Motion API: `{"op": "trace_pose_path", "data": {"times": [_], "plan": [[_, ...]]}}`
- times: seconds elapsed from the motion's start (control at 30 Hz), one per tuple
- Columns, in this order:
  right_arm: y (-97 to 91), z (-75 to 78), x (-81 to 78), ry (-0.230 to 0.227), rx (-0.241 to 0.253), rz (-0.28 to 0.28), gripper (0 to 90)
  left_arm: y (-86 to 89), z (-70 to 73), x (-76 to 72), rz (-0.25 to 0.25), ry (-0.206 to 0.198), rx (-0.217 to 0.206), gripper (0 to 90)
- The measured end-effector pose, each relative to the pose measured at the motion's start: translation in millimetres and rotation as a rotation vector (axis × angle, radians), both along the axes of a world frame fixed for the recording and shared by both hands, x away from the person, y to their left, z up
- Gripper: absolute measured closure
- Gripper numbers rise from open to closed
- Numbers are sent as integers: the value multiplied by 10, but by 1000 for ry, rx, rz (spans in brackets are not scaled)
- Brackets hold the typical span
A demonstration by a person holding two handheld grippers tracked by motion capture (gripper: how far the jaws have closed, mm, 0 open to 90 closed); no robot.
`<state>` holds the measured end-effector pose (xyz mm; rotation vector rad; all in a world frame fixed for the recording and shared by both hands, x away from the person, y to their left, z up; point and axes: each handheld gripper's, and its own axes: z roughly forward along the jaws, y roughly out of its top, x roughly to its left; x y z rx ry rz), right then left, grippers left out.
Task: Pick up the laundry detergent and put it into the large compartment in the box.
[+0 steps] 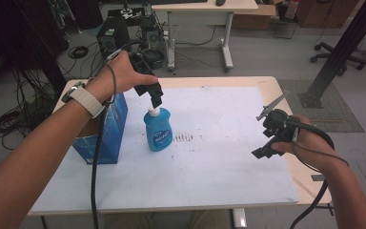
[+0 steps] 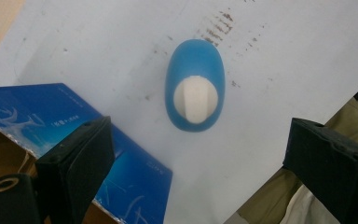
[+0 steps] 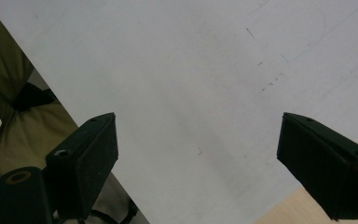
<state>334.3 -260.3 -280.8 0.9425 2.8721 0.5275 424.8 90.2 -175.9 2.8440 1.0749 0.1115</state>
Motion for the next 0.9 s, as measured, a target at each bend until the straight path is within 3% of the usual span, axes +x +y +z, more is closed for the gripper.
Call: {"op": "trace_pose_path", "data": {"times": [0.27, 0.53, 0.9], "plan": [[-17, -6, -10, 2, -1, -2, 126, -25, -111, 34, -10, 7, 4, 87], [-33, -20, -18, 5, 0, -11, 126, -67, -186, 66, -31, -12, 1, 84], [-38, -39, -24, 8, 0, -8, 126, -73, -397, 98, -38, 5, 1, 83]]}}
